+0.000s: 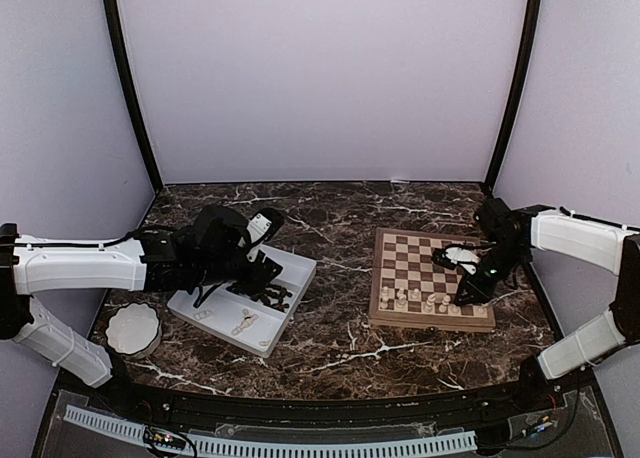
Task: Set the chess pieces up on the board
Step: Place the bishop on f1, then pick up the chess pile from the storage box.
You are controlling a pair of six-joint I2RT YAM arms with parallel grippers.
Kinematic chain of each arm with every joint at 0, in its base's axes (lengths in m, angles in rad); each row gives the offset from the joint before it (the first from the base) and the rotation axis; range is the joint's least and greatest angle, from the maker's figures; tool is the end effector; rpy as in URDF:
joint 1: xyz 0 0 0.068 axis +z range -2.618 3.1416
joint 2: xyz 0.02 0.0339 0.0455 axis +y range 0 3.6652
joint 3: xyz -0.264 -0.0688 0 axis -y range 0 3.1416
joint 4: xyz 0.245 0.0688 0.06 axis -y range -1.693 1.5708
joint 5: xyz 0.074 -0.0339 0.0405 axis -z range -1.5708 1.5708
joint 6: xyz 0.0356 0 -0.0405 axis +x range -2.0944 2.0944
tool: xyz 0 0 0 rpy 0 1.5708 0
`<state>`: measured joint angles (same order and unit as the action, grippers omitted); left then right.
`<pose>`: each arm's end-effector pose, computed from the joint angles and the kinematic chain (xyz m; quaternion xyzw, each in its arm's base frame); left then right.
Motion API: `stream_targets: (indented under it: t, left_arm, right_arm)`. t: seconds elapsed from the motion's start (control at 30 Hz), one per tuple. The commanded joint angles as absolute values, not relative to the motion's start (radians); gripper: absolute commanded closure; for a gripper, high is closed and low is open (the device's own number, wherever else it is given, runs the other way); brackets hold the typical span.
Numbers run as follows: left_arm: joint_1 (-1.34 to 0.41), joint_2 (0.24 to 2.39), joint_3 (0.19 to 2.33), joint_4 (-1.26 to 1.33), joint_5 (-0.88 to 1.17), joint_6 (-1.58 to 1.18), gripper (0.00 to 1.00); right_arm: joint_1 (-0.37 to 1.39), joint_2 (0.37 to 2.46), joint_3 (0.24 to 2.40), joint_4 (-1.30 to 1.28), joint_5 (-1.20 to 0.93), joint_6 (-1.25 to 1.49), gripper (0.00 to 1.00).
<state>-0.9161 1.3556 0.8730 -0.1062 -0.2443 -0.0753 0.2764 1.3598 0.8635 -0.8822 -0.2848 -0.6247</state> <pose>0.1887 -0.2317 0.2506 0.3048 0.8225 -0.1281 0.4628 0.2180 0.0722 0.2016 -0.4413 0.8810 0.1227 0.1181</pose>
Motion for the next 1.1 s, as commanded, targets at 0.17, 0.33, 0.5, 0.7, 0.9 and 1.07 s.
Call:
stream_targets:
  t: [0.17, 0.33, 0.5, 0.7, 0.9, 1.07]
  left_arm:
    - [-0.911, 1.35, 0.886, -0.118, -0.243, -0.085, 0.49]
    - [-0.91, 1.354, 0.906, -0.165, -0.241, -0.107, 0.5]
    - [-0.91, 1.373, 0.974, -0.417, -0.287, -0.273, 0.5]
    - [-0.909, 1.385, 0.958, -0.644, -0.216, -0.501, 0.56]
    - [-0.895, 1.402, 0.874, -0.707, -0.149, -0.558, 0.54]
    - [-0.849, 1.433, 0.831, -0.659, -0.11, -0.514, 0.55]
  right_arm:
    - [0.29, 1.367, 0.872, -0.873, -0.276, -0.617, 0.76]
    - [0.289, 1.343, 0.941, -0.933, -0.329, -0.599, 0.71]
    - [0.288, 1.316, 1.051, -0.991, -0.385, -0.568, 0.69]
    - [0.289, 1.314, 1.077, -0.937, -0.444, -0.513, 0.68]
    - [0.29, 1.347, 1.082, -0.906, -0.473, -0.502, 0.68]
    - [0.29, 1.361, 1.097, -0.908, -0.483, -0.502, 0.68]
